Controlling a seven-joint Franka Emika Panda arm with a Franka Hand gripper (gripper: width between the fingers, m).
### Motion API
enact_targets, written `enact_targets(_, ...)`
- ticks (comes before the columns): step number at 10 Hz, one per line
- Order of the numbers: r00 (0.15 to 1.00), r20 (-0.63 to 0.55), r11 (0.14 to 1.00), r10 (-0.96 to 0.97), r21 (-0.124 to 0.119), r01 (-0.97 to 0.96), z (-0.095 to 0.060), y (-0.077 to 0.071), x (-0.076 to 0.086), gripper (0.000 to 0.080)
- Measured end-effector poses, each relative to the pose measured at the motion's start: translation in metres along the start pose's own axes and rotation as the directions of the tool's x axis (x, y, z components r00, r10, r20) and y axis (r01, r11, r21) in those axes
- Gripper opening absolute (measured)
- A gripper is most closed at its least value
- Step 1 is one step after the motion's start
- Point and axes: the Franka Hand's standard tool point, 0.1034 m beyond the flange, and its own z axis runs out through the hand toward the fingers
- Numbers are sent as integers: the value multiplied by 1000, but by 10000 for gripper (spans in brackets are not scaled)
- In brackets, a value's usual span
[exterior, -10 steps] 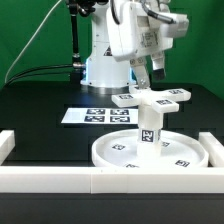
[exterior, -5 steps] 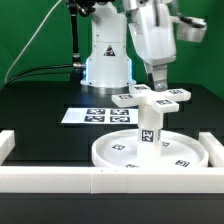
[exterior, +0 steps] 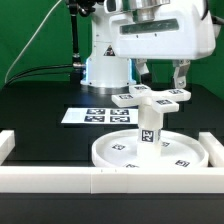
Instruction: Assemble round table
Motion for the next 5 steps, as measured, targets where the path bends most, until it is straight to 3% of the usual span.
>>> enact_targets(2, 973, -10, 973, -230, -25, 230, -1, 0, 2, 649)
enact_targets(5, 834, -10, 833, -552, -69, 550, -3, 0, 3, 649)
